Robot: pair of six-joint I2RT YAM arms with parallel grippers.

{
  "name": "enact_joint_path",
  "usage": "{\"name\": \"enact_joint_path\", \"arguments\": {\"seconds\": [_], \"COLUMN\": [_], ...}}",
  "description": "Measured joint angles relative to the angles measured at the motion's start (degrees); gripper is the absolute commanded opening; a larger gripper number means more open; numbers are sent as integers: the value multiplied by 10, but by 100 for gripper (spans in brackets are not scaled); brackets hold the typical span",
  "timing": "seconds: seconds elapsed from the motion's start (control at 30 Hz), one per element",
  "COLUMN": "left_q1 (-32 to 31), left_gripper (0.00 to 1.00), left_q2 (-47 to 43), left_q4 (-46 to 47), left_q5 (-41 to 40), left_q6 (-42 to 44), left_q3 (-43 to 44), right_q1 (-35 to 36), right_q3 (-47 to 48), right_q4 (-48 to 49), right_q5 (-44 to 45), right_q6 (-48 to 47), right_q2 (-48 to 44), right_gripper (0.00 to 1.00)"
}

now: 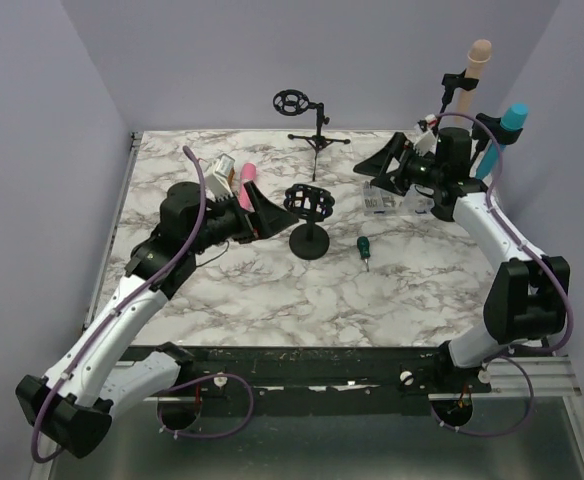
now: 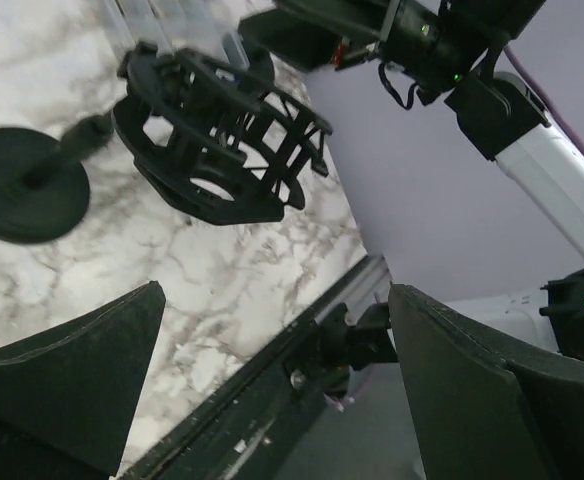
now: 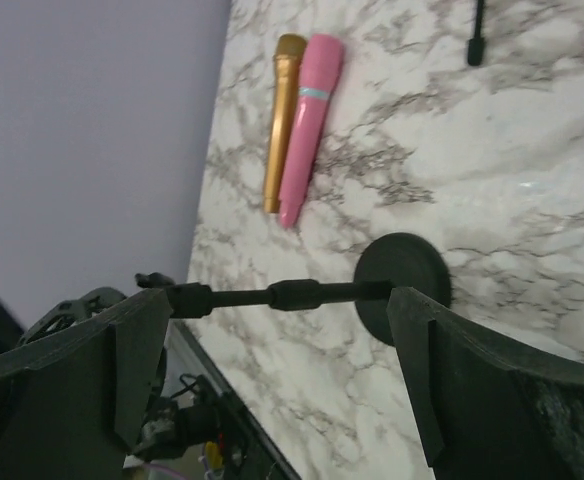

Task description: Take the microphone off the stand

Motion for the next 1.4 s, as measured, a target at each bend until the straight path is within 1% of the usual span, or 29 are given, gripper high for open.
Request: {"name": "enact_joint_path", "arguments": {"seconds": [0.07,0.17,0.23,0.33,0.43,0.67,0.73,0.83,0.87,0.93,1.03,1.23,1.4], "left_q1": [-2,-9,-13,-20,-23,-23,-24,-24,-24,-24,-24,-24,-24], "left_gripper": [98,96,95,93,92,88,86,82,81,80,77,76,77], "left_q2": [18,33,39,49,52,55,59,68,71,81,92,106,107], "left_q4": [31,65,96,130,152,196,198,200,200,199,200,200,200], "left_q5": [29,47,53,55,50,23,18,10,8,3,-1,-4,-5], "left_q6": [-37,-79,-108,-136,-154,-182,-182,-179,-178,-172,-166,-156,-151], "left_q3": [-30,-68,-92,-103,-106,-117,-118,-118,-117,-114,-110,-109,-109], "right_q1": [2,7,8,14,24,64,78,99,104,115,120,120,120], "right_q3": [-9,-24,-28,-29,-29,-23,-16,-1,2,4,4,4,-15], "right_q4": [38,99,128,169,194,204,206,207,209,212,212,214,219], "right_q5": [-46,-91,-107,-123,-131,-137,-138,-139,-139,-139,-139,-139,-137], "right_q6": [28,67,88,113,131,148,149,149,149,150,150,146,139], "right_q2": [9,9,11,20,37,82,93,111,117,124,129,135,144], "right_gripper": [100,100,100,100,96,88,88,82,78,75,72,64,61]}}
